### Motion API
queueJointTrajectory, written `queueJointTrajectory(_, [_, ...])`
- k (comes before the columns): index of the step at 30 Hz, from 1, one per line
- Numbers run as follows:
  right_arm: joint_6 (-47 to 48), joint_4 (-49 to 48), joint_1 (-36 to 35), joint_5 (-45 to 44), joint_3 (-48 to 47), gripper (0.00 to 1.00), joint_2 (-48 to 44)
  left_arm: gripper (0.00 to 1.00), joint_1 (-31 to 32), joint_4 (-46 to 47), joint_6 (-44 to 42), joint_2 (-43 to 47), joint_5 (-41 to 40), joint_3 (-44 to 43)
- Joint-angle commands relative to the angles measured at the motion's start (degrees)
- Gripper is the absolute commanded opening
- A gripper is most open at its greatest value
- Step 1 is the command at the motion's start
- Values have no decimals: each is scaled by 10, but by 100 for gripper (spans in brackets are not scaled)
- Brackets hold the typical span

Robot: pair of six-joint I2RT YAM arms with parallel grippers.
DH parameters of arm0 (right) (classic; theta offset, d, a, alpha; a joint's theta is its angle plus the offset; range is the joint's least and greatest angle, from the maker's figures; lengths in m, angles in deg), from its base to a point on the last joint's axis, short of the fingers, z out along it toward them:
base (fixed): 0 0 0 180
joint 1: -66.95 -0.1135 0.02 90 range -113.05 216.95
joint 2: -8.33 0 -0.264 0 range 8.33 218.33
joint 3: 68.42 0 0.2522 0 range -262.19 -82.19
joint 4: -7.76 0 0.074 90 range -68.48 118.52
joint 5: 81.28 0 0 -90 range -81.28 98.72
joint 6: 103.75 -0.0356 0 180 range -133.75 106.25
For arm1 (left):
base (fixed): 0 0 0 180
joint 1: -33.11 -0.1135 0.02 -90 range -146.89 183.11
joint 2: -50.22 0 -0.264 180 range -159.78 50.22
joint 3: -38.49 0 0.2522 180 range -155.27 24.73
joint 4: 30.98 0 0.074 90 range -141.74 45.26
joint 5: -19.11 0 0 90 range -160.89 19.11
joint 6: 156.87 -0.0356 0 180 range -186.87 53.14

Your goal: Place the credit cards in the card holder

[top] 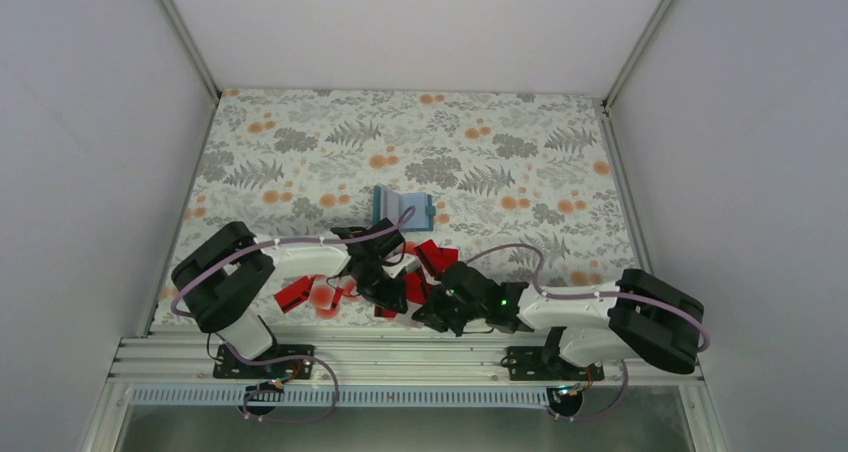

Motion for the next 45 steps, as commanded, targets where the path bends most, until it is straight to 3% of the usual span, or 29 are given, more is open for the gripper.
queueJointTrajectory(1, [21, 50, 5, -27, -12, 4, -21, 23, 1, -41, 8, -1, -67, -25])
queueJointTrajectory(16, [171, 43, 140, 43, -34, 4, -95, 40, -32, -185, 34, 90, -217, -207])
queueJointTrajectory(27, [224, -28, 263, 162, -125, 4, -70, 55, -85, -183, 113, 151, -233, -336])
queueJointTrajectory(31, [296, 5, 303, 217, -220, 4, -37, 62, -108, -186, 71, 146, -207, -403])
queueJointTrajectory(37, [470, 150, 364, 367, -372, 4, 23, 73, -169, -222, -51, 116, -70, -522])
queueJointTrajectory(45, [609, 244, 409, 522, -425, 4, 65, 78, -193, -239, -145, 68, 32, -585])
